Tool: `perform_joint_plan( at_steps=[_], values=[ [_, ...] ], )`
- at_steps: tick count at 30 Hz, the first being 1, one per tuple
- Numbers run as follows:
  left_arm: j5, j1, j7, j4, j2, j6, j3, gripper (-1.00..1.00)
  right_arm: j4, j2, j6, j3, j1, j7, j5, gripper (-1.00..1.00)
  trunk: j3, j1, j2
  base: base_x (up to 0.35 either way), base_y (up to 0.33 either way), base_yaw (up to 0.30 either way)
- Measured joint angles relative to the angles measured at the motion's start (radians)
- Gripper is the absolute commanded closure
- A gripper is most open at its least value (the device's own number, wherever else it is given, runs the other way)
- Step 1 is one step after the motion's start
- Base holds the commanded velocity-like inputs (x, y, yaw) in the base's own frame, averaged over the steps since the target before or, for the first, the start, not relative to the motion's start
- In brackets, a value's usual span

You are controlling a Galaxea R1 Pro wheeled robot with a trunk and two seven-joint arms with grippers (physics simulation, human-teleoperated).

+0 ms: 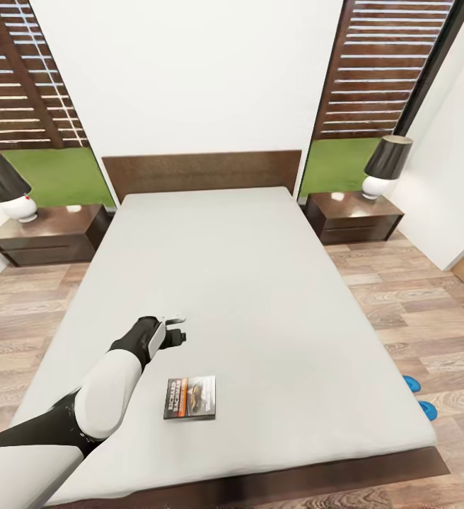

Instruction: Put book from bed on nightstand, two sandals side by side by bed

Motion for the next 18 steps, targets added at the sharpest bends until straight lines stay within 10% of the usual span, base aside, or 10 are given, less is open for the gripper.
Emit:
perform_joint_plan(
  at_steps=[18],
  values=[
    [0.001,0.000,-0.002,0.002,-0.001,-0.003,0.000,-1.00,-0.001,-0.010,0.000,-0.003,0.000,0.000,-0.001,-1.00,-0.028,0.000,0.000,0.000,0.000,0.000]
  ],
)
